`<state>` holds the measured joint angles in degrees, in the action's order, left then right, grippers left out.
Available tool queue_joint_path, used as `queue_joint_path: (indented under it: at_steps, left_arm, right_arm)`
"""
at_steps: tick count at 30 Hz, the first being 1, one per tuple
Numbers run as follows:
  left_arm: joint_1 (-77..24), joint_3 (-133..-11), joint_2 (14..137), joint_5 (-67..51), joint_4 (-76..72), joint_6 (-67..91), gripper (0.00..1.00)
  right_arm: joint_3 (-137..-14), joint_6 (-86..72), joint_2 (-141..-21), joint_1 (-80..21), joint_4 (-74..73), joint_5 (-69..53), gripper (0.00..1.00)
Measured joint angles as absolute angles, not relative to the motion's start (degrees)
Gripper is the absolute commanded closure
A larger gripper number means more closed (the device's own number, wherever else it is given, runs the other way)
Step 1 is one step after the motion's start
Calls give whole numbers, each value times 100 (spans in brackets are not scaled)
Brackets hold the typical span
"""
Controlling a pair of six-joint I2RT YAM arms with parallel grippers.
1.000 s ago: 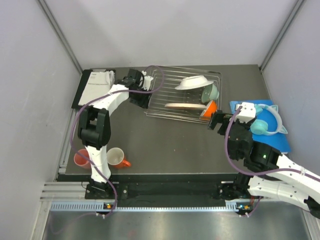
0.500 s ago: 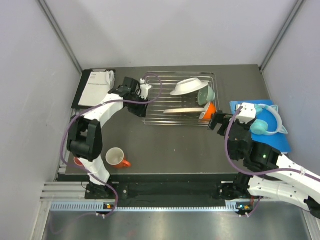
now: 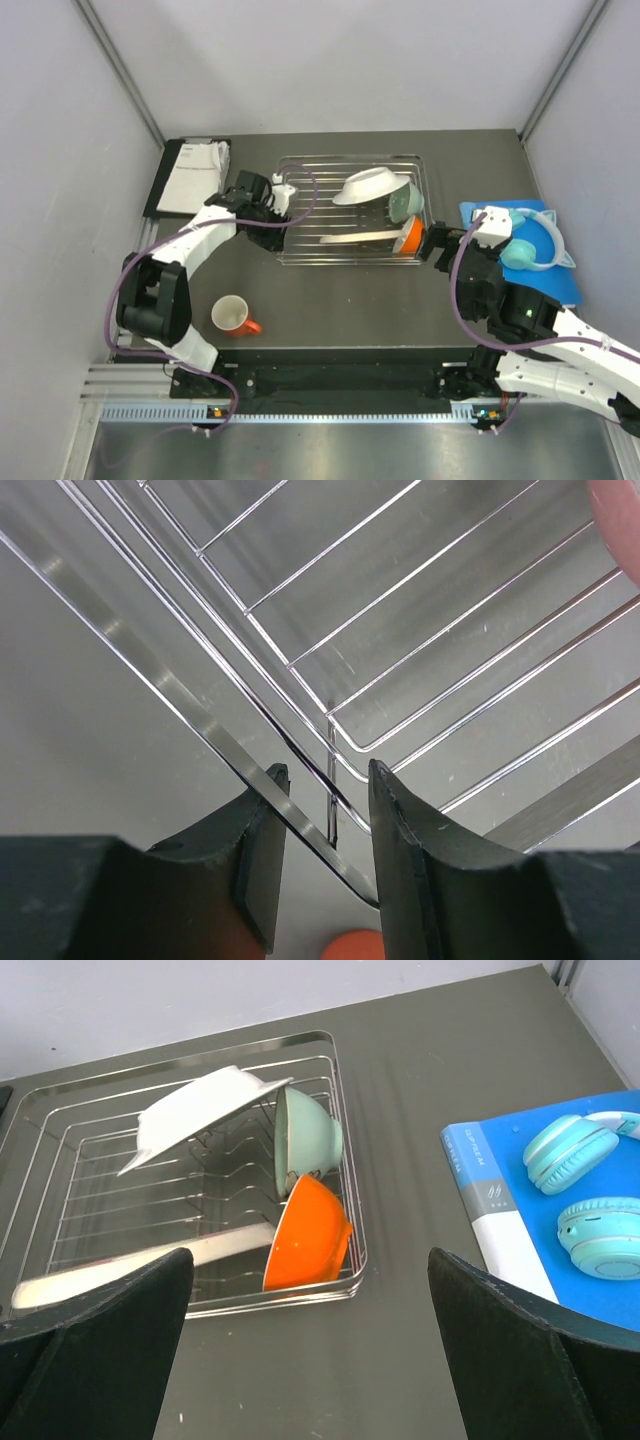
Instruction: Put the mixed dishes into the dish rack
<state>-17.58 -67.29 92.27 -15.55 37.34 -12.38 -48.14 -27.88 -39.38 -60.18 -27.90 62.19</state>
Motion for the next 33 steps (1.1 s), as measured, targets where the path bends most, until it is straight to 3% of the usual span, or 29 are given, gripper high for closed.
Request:
queue_joint_path:
  at_steps: [6,9,10,13,33]
  left_arm:
    - [-1804,-6477,8960,-1535,3870,-1402,62]
    - [-1815,-6431,8906,-1544,3931,-1503,52]
    - [-1822,-6416,8886,-1564,3966,-1557,35]
    - [-1892,-6359,8809,-1623,4066,-1796,1]
    - [-1946,-7620,8125,-1387,5319,-2123,1]
  right_arm:
    - [-4814,-2849,-3938,-6018,-2856,6173,0]
    - [-4814,-2869,-3938,-6018,-2882,6158,0]
    - [-4814,-2873,-3938,-6018,-2882,6156,0]
    - [-4814,-2880,-3946,-6018,-2882,6145,0]
    - [-4812,-2849,-4206,-6018,-2877,6123,0]
